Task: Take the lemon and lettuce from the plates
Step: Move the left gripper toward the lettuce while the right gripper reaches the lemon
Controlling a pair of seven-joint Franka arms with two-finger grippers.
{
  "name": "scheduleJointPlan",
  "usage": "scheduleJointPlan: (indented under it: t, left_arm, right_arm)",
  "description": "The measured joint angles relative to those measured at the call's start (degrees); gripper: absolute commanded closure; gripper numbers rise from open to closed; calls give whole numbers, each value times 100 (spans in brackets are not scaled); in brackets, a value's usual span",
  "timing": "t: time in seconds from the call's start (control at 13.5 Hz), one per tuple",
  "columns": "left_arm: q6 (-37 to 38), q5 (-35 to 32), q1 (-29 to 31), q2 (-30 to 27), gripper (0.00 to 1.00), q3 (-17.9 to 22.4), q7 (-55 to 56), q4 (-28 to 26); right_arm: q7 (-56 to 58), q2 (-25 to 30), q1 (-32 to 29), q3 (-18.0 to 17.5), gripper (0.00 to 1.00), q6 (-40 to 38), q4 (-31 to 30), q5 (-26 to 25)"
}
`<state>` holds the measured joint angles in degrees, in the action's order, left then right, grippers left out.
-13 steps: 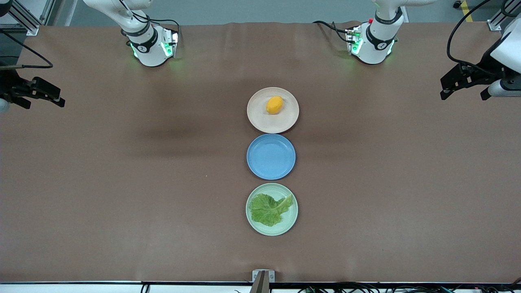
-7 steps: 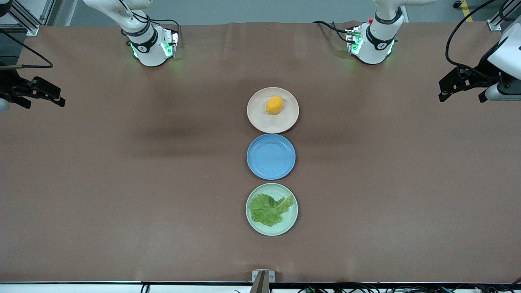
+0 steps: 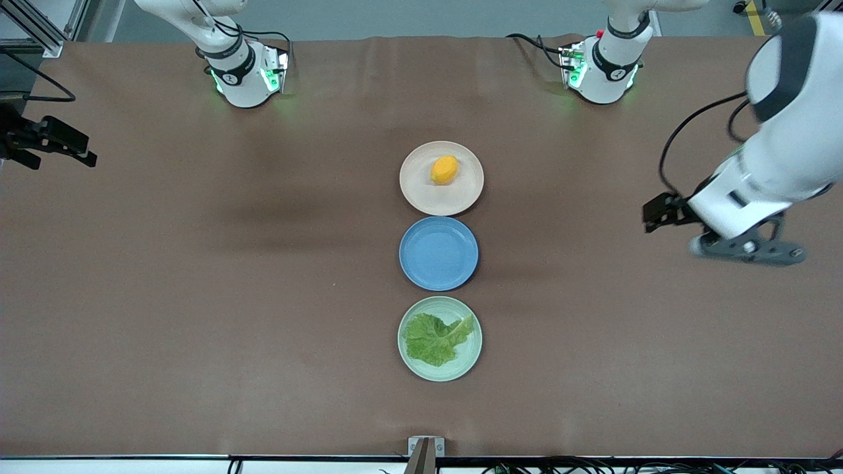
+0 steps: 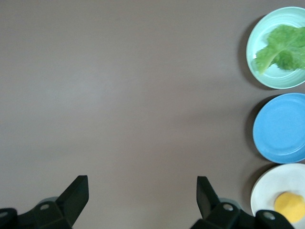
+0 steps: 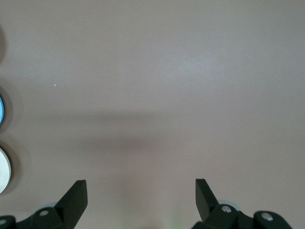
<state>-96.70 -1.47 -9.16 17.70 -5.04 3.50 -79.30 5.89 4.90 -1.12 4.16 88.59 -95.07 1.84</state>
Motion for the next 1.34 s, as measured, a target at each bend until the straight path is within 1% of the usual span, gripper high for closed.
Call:
scheduleJointPlan:
  t: [0.22,0.59,0.74,0.89,0.97,1.19,1.34]
  left_arm:
    - [-537,0,-314,531,0,-14,4,88]
    - [-1840,0,-765,1245,0,-26,2,110]
    - [-2422,0,-955,1570,0,-33,-12,112]
    - [-3132,0,-1157,1958,0,-34,-15,111]
    - [-3500,0,-1241,2144,1,-37,-22,113]
    - [-4439,0,-1480,2606,3,-39,-28,117]
    - [-4901,0,-1526,2818,4,-38,-39,119]
  right_arm:
    - [1,-184,-7,18,0,68,10,0]
    - [13,-961,-91,20,0,202,106,0]
    - [-105,-1093,-57,-9,0,96,111,0]
    - [-918,-1084,77,-65,0,-55,113,25]
    - [-1496,-1063,279,-83,0,-81,113,74]
    - [-3356,-988,1093,-146,0,-81,62,422]
    - [-4300,-950,1616,-159,0,229,-123,485]
